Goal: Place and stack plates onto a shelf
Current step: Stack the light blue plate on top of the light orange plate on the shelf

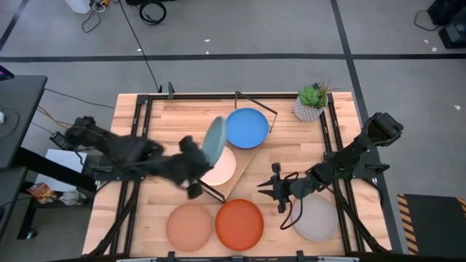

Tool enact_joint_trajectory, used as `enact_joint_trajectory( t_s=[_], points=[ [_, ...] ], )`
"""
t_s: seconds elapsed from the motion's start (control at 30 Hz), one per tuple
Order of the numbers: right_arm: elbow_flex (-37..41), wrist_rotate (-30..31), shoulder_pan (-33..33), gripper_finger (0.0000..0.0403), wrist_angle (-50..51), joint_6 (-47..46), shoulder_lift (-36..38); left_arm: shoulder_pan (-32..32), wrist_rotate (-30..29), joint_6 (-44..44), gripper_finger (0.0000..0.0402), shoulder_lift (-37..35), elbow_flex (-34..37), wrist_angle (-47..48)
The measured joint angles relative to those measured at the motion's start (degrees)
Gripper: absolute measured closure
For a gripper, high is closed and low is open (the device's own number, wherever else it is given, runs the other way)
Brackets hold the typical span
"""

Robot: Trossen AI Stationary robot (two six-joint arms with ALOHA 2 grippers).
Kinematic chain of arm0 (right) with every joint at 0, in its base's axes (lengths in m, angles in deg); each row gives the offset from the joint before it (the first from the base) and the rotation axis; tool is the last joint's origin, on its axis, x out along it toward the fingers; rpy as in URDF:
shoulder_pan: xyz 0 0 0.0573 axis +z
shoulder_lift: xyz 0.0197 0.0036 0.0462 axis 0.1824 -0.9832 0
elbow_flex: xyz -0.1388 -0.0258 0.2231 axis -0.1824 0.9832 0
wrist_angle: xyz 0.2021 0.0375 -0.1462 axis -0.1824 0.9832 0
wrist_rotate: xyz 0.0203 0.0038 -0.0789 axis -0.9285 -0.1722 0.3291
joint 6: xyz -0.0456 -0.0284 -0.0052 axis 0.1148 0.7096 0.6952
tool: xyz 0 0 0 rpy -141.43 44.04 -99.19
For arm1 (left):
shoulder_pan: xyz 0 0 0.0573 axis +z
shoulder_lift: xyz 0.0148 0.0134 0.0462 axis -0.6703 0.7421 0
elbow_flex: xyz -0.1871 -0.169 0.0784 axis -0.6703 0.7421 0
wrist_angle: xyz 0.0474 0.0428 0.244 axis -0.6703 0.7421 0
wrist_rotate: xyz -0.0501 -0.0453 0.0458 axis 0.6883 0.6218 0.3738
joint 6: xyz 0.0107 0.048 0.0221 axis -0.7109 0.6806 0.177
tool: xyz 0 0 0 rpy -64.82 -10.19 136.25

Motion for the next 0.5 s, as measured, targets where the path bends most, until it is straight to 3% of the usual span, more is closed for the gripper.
enact_joint_trajectory(
  t_s=[0.2, 0.33, 0.5],
  points=[
    [0.0, 5.4, 1.6, 0.0312, 2.6, -1.8, 0.0, 14.3, 14.5, -5.1, 0.0385, 7.8, 0.0, 0.2],
    [0.0, 6.0, 2.0, 0.0312, 4.1, -3.3, 0.0, 20.5, 24.2, -7.9, 0.0386, 13.9, -1.0, 2.2],
    [0.0, 6.8, 2.0, 0.0312, 6.3, -5.7, 0.1, 21.6, 26.0, -7.6, 0.0386, 22.5, -9.5, 16.9]
  ],
)
